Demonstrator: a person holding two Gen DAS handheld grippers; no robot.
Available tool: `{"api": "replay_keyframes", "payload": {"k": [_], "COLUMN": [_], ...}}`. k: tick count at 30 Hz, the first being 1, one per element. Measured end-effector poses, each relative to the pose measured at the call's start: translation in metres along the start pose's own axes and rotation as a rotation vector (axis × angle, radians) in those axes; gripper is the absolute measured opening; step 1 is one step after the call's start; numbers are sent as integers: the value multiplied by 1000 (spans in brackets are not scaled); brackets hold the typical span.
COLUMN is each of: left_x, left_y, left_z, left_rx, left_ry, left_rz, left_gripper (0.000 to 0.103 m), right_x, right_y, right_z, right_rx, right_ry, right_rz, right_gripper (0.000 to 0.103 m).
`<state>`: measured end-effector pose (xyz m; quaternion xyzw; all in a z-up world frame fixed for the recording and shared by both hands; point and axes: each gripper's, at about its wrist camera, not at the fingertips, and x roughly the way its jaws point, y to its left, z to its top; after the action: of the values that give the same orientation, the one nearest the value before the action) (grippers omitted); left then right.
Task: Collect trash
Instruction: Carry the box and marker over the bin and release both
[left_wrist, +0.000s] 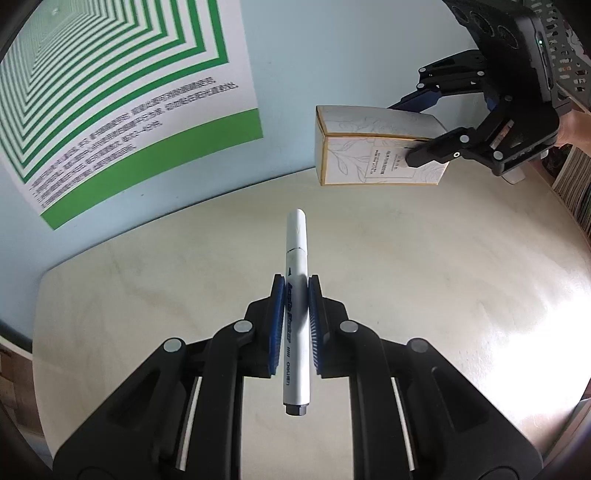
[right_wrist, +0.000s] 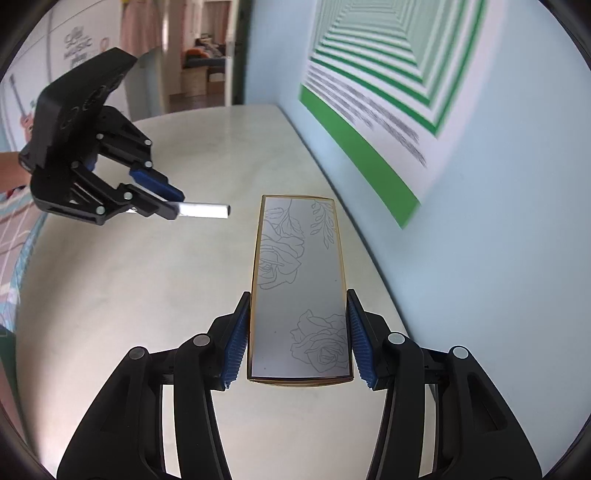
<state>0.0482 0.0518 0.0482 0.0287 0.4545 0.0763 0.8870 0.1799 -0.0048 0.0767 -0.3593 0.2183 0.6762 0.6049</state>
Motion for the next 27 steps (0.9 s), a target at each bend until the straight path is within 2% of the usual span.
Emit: {"api": "replay_keyframes", "payload": {"k": [3,6,9,13,17,19,24,27], "left_x": [-37,-74,-107,-154,-202,-229,-271,-272], "left_y": [12,31,42,61,90,88,80,76], "left_z": [-22,-59,-114,-200,-301,-359,-476,-522], "left_rx": [-62,-137,-225,-364,-535,-614,-779,-857], "left_ry": [7,21,45,87,117,141,207,243], "left_rz": [59,119,167,244,293,316,346,336], "left_gripper": [11,11,11,11,11,11,11,11], "right_x": [-6,-2,2,12,35,56,83,100], "right_y": [34,80,136,219,314,361,476,530], "right_z": [25,51,76,104,136,152,171,174], "right_rx": [-54,-133,-210,-311,-405,-443,-536,-549], "right_ry": [-41,-65,-78,-78,-72,-53,0,45], "right_rz": [56,122,204,324,455,523,654,716], "right_gripper": [50,50,50,50,50,50,50,50]}}
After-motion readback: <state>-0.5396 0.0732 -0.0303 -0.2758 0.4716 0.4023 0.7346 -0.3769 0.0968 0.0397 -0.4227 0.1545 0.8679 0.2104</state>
